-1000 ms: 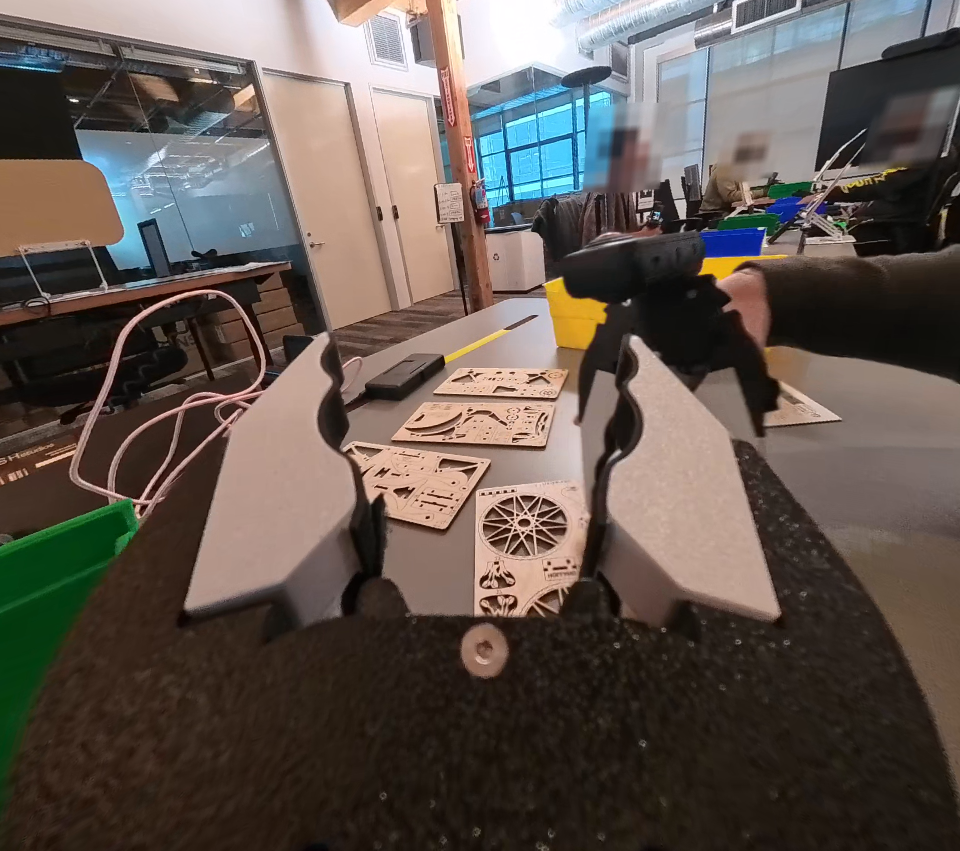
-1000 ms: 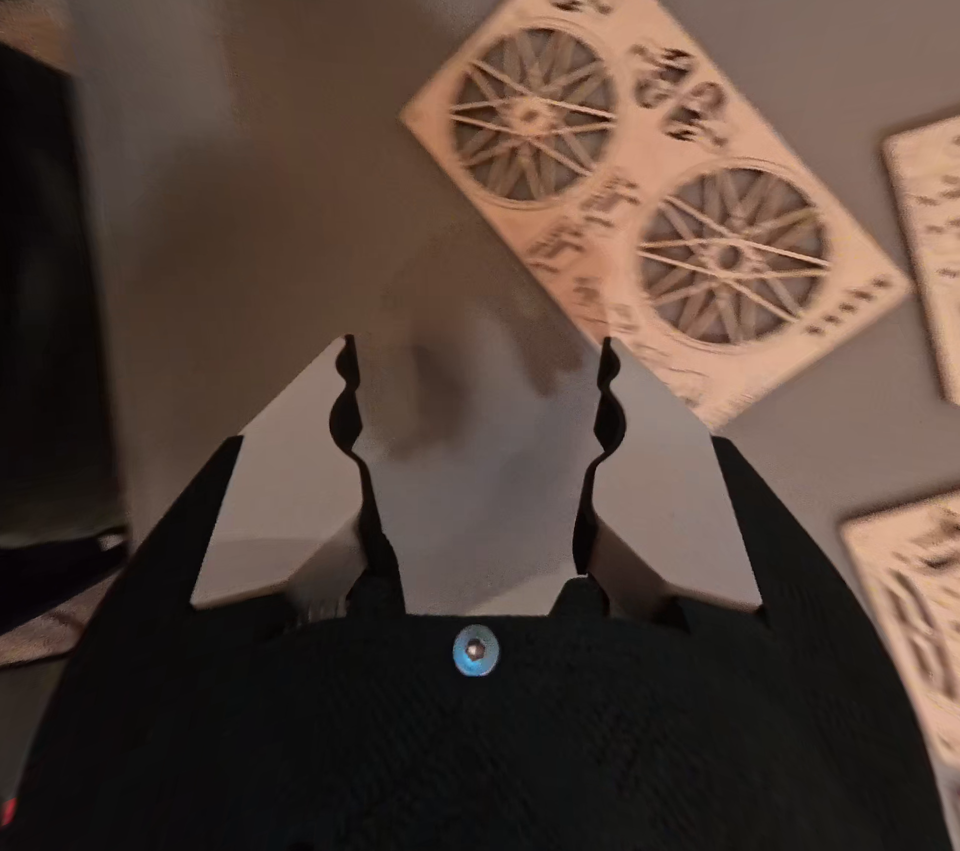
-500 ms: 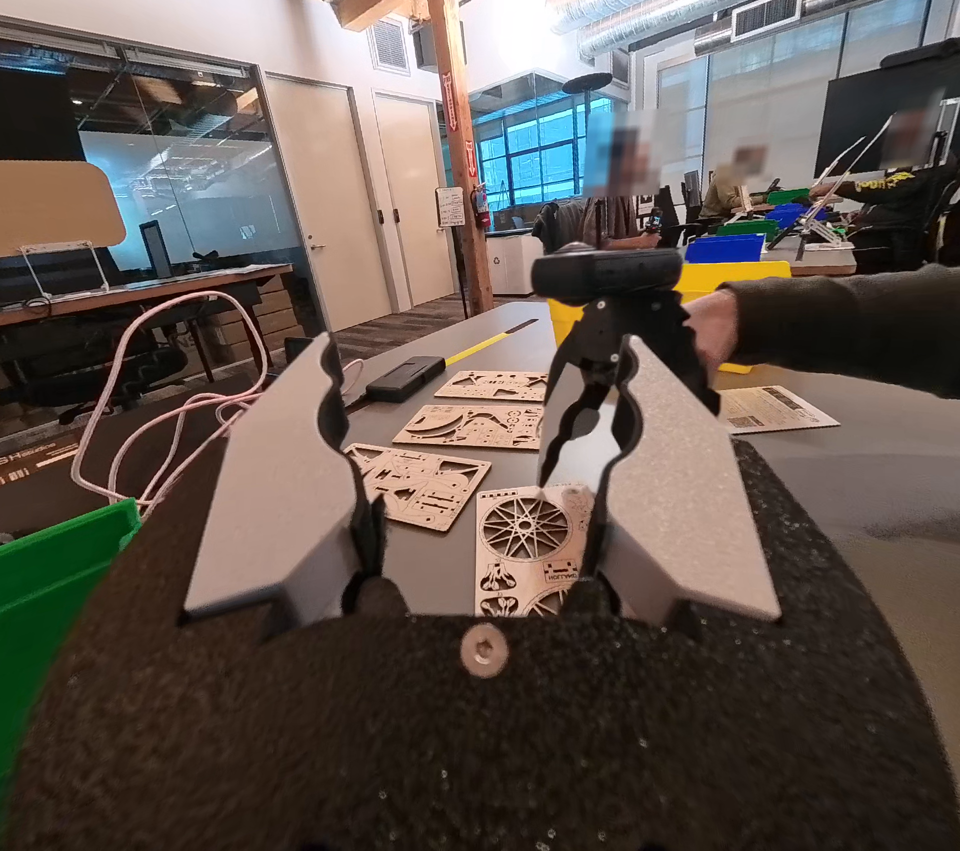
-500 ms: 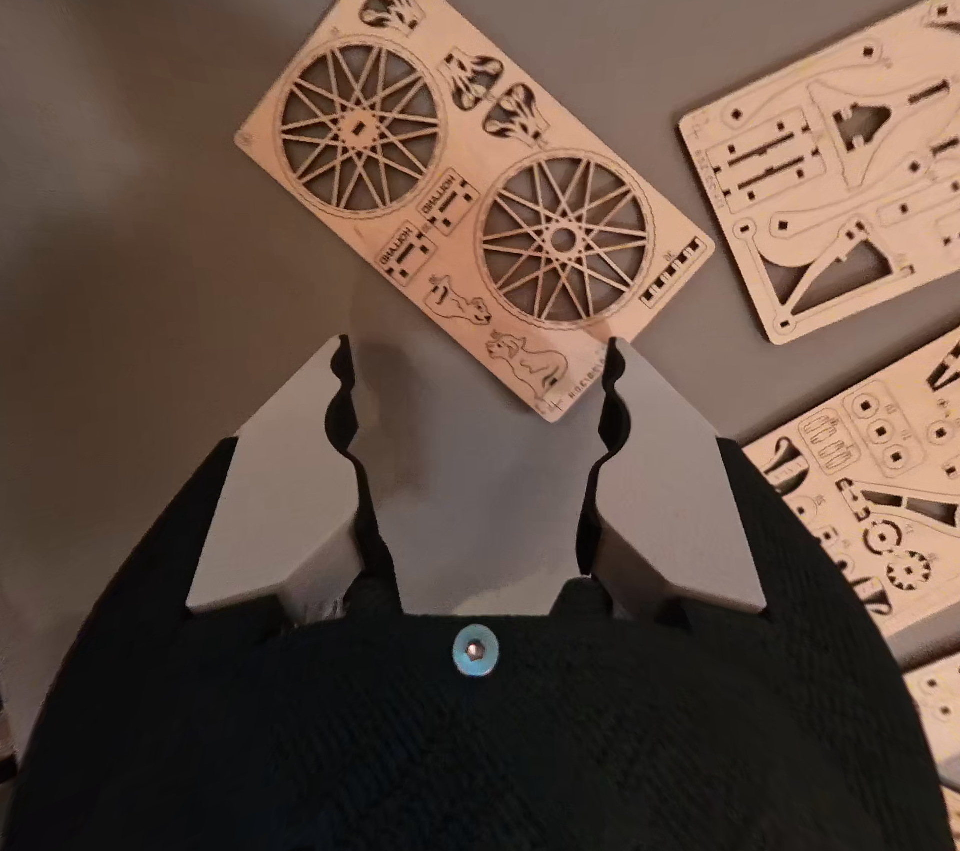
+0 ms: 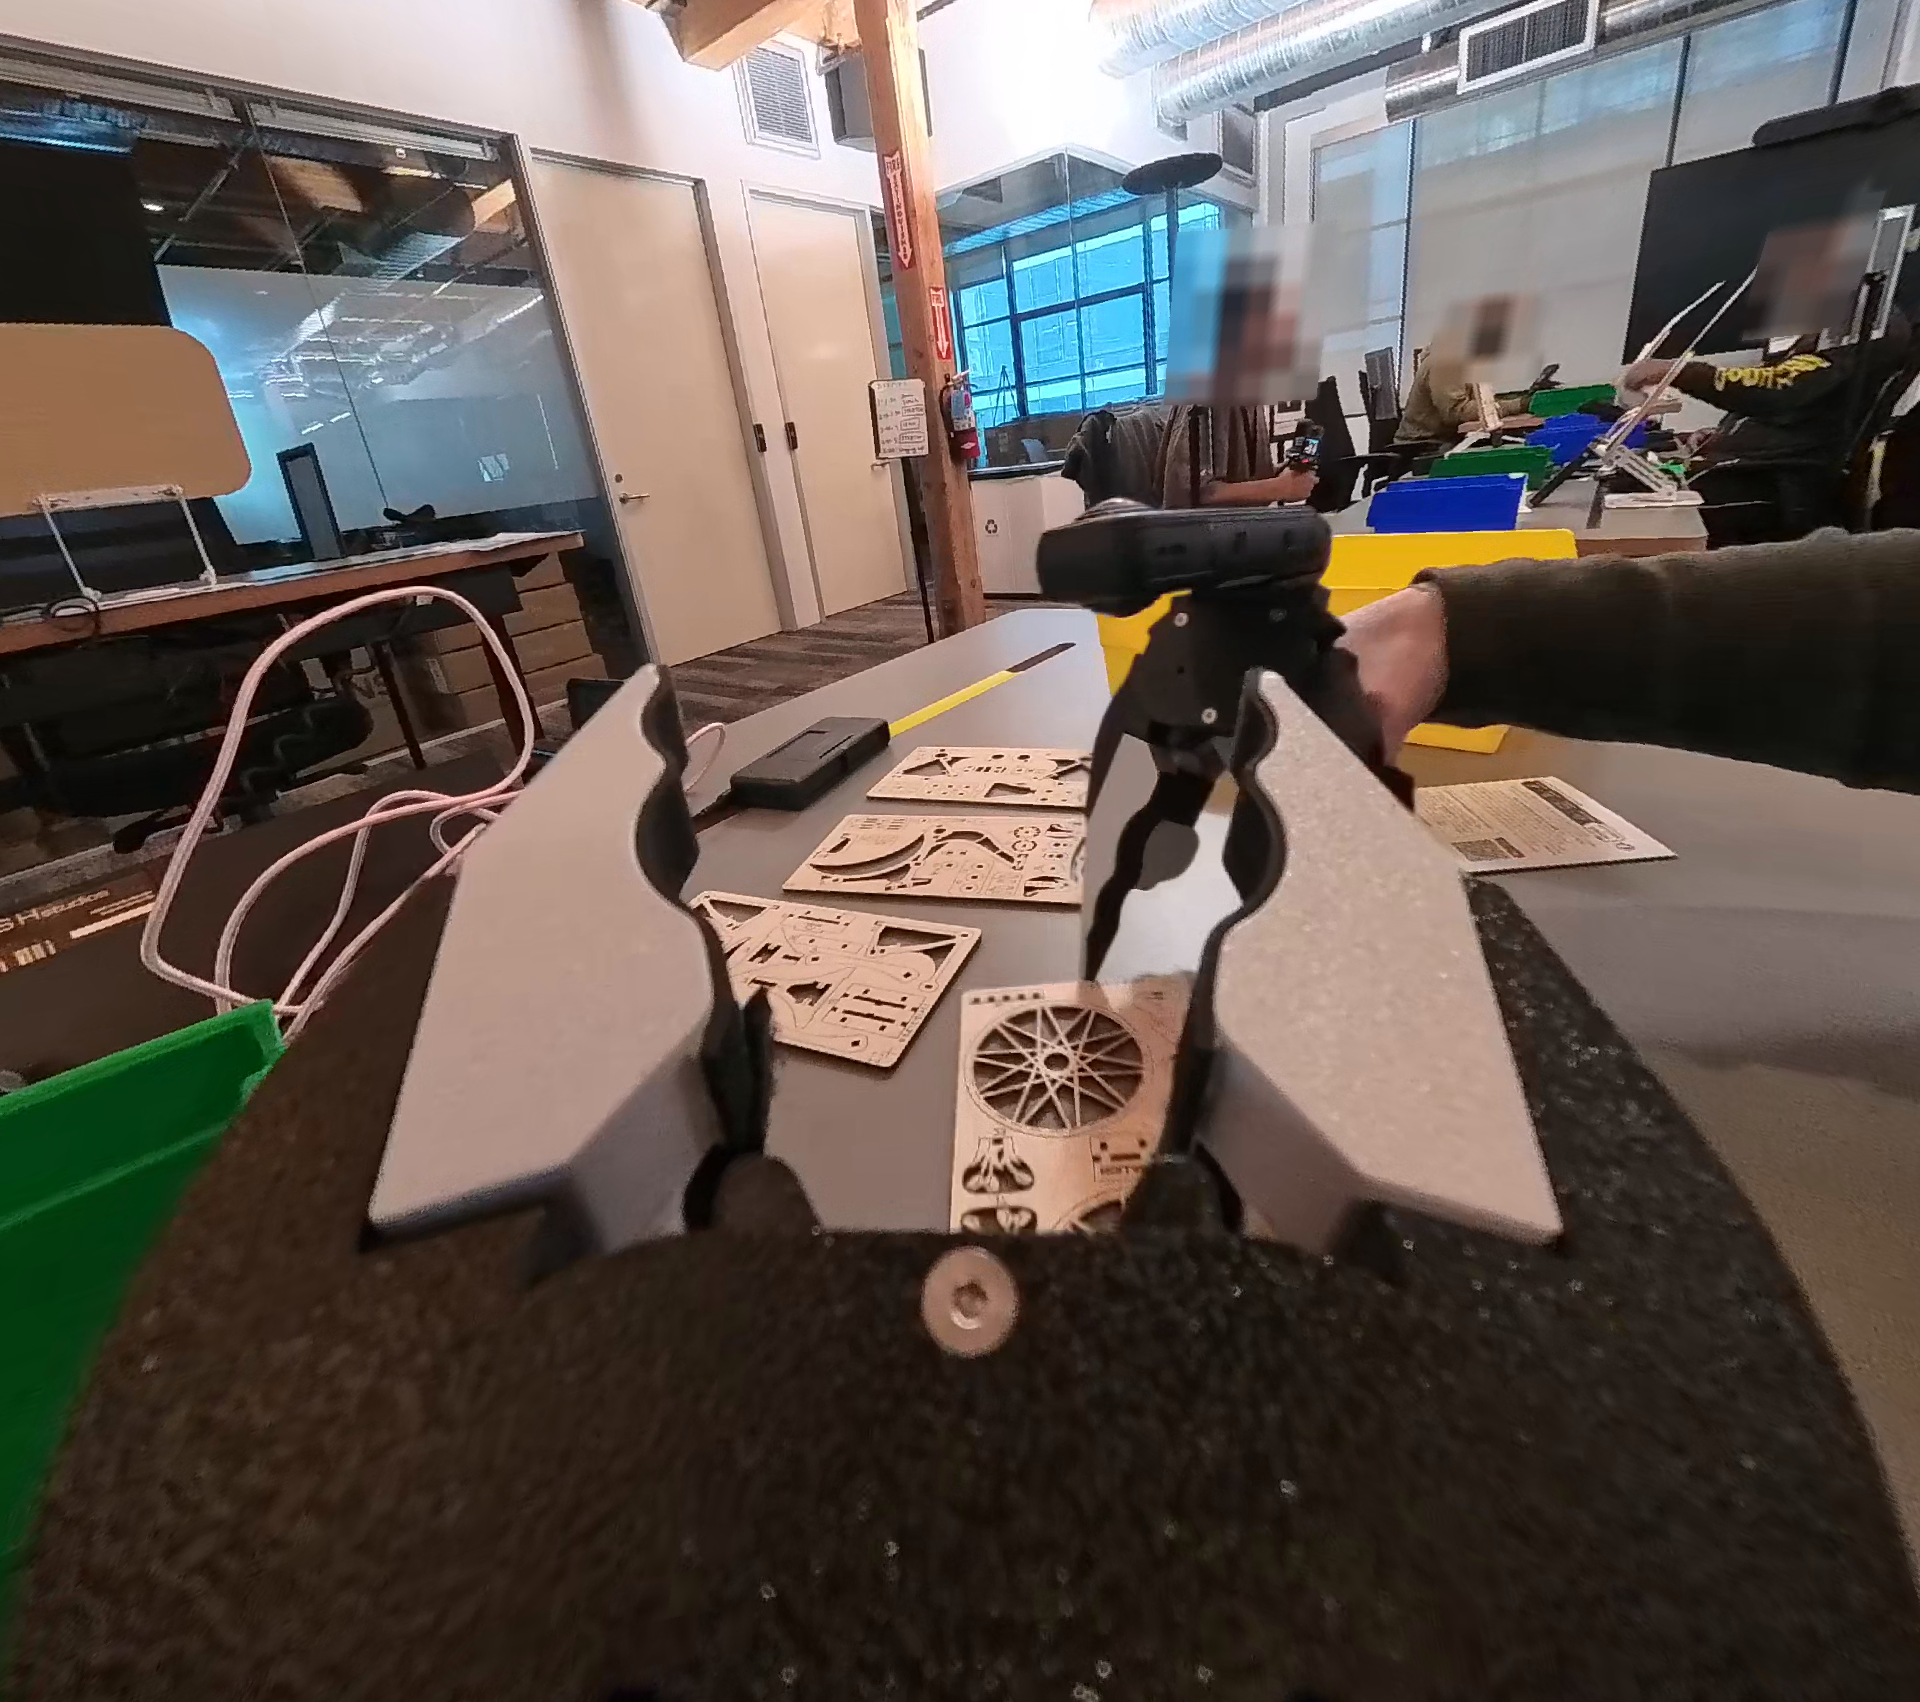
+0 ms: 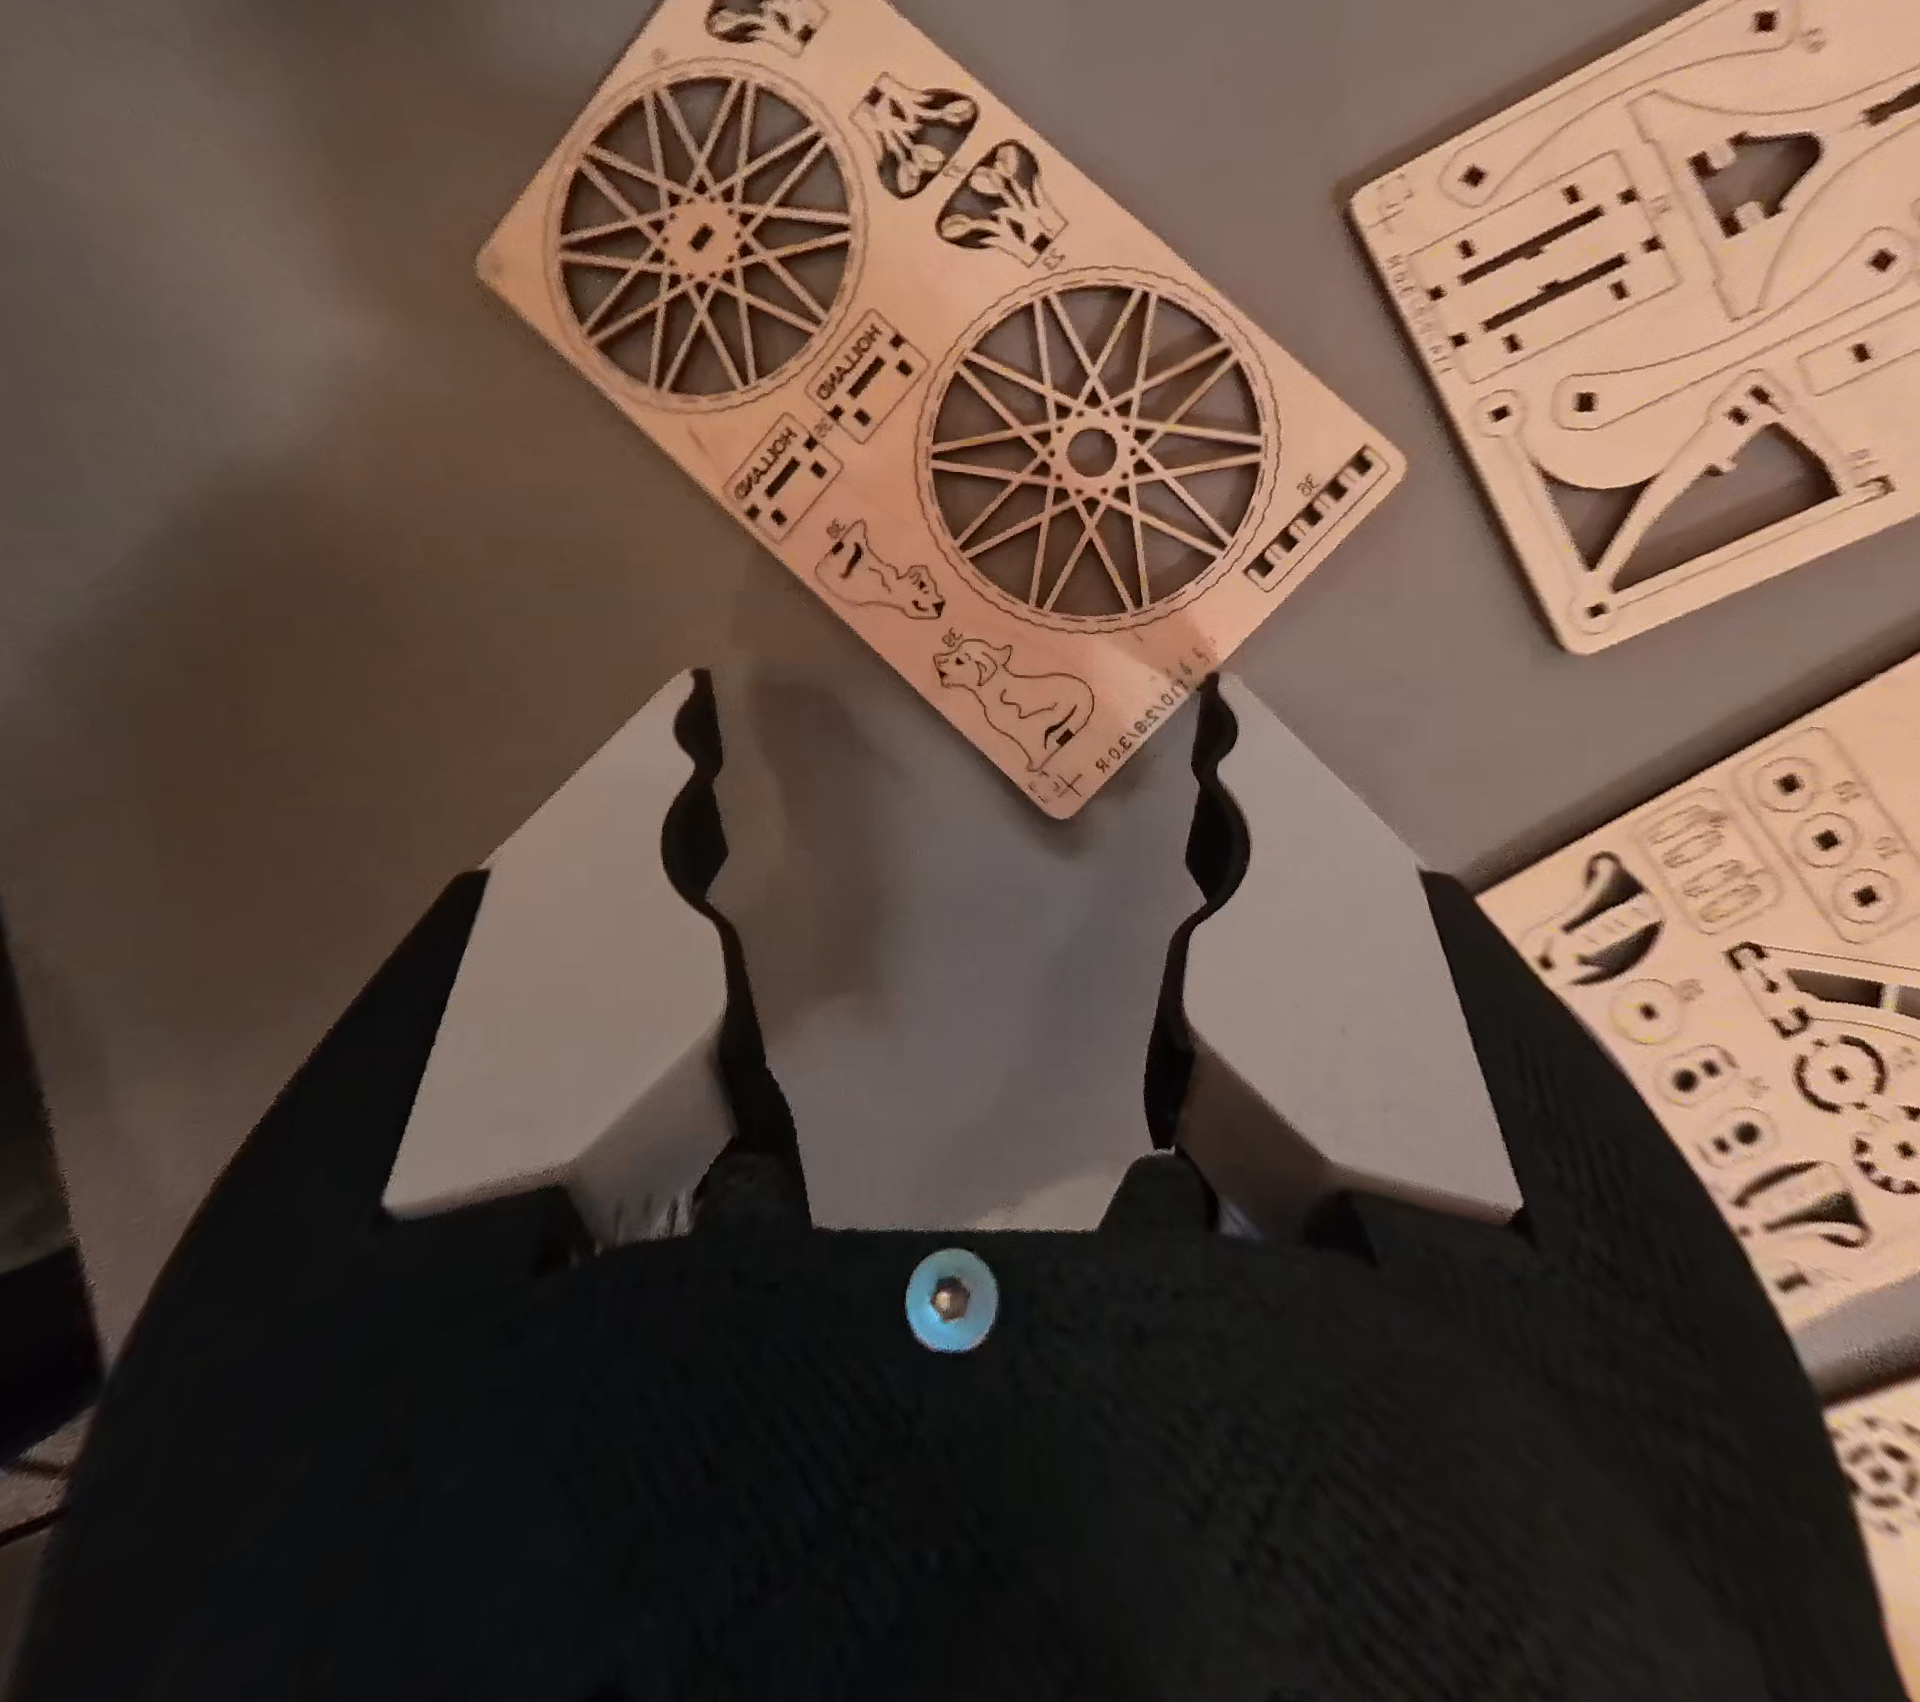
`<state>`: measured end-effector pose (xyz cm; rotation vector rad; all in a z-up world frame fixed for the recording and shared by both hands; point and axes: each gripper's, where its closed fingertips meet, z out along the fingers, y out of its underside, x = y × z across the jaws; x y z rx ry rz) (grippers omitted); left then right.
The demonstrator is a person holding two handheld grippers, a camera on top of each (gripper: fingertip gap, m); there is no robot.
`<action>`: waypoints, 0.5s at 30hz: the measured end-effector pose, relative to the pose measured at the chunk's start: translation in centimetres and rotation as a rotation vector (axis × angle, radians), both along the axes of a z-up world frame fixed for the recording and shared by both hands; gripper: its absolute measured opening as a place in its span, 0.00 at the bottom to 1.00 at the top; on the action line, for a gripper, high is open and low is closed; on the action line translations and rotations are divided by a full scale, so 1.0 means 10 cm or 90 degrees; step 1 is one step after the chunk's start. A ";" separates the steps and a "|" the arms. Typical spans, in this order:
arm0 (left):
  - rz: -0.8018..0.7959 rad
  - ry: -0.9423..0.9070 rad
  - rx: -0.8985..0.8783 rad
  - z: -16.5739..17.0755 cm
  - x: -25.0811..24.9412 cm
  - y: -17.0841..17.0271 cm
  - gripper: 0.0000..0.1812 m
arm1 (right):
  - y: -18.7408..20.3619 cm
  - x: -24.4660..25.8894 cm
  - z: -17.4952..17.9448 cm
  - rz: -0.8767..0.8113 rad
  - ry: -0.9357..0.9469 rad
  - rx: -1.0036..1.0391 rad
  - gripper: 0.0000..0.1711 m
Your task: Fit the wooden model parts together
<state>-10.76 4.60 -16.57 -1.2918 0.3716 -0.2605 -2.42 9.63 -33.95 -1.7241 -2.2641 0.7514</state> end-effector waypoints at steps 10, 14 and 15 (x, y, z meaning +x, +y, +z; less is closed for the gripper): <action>0.007 -0.002 0.013 0.04 -0.02 -0.02 0.57 | -0.45 -0.16 0.18 0.113 0.086 -0.042 0.56; 0.022 -0.006 0.025 0.07 -0.08 -0.03 0.57 | -0.54 -0.47 0.12 0.133 0.145 0.021 0.65; 0.024 -0.007 0.026 0.08 -0.09 -0.04 0.57 | -0.59 -0.50 0.08 0.145 0.146 0.029 0.65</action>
